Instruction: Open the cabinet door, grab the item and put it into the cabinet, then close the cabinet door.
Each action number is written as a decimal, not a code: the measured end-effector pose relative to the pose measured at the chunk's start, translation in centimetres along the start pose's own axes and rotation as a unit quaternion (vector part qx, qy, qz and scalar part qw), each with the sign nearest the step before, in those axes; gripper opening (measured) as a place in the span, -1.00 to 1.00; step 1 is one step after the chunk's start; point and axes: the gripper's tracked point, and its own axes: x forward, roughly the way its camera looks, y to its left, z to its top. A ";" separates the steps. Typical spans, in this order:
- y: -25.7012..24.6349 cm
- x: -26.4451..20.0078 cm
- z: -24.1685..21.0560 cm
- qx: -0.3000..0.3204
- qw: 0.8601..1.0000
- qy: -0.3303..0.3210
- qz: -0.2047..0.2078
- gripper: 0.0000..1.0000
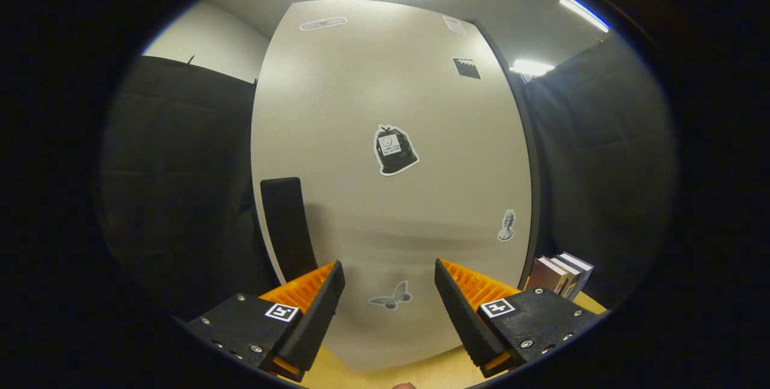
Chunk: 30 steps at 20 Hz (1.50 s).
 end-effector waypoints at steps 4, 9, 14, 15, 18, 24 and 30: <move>-0.2 -1.9 -0.4 0.012 1.000 0.008 0.009 0.91; -1.6 -7.0 -0.1 0.013 1.000 0.001 0.016 0.91; -3.6 -13.0 0.4 0.008 1.000 -0.022 0.016 0.90; -3.8 -14.1 0.5 0.009 0.999 -0.026 0.020 0.91; -4.8 -17.1 0.5 0.001 0.999 -0.036 0.026 0.90; -6.5 -21.3 -1.2 0.024 0.999 -0.039 0.017 0.90; -6.7 -22.6 -3.3 0.001 1.000 -0.026 0.009 0.91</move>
